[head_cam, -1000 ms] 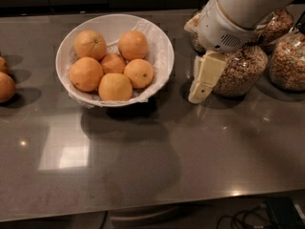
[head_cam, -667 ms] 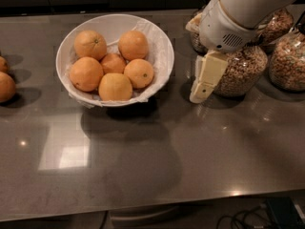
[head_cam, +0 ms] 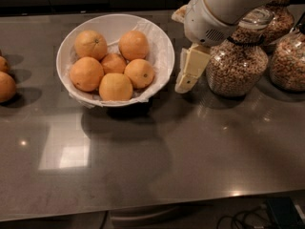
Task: Pick orange from white bowl
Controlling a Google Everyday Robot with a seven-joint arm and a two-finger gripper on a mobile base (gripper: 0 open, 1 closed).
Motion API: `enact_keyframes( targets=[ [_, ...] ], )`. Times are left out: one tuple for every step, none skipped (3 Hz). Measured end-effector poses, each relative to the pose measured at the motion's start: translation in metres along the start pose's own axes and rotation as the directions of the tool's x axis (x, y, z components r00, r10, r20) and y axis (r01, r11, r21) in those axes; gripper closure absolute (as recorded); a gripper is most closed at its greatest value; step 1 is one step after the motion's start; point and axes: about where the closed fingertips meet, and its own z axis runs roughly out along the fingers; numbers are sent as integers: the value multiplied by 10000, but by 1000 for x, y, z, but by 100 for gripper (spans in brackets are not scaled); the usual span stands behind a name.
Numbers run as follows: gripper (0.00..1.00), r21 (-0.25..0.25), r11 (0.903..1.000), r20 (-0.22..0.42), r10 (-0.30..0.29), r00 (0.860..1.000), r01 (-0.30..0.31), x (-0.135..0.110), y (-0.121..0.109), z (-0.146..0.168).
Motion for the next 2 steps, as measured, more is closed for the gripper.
enact_keyframes(
  targets=[
    [0,744,9956,860,-640,9942,576,-35,-49,21],
    [0,805,9953,958,-619,9935,543,-37,-48,21]
  ],
)
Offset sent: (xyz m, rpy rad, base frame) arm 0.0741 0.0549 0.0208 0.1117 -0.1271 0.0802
